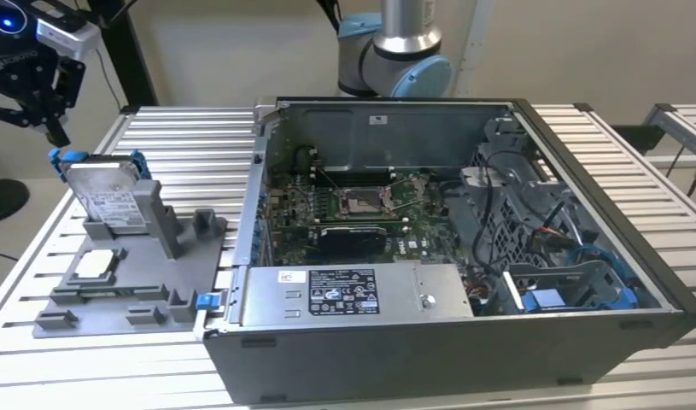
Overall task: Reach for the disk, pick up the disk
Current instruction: 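Pick up the disk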
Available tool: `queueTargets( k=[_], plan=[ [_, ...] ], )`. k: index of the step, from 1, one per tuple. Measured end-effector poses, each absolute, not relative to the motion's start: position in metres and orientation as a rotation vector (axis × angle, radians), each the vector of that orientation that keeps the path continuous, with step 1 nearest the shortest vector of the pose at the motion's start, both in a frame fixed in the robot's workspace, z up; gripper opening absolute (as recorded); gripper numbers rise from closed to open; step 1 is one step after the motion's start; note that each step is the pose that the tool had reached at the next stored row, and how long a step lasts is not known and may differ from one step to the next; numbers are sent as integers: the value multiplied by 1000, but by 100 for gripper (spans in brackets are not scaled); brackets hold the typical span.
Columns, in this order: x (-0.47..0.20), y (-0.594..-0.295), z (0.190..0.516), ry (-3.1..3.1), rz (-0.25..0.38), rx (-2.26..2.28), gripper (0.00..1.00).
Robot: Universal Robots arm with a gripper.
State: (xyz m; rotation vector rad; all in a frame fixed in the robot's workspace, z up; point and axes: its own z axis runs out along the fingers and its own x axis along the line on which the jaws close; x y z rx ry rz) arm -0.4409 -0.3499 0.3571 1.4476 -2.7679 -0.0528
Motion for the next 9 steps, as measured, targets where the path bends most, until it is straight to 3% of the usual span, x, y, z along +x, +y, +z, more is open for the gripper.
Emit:
queueTargets(
  k=[9],
  plan=[
    [-441,-350,357,-2637,-50,1669,0]
  ],
)
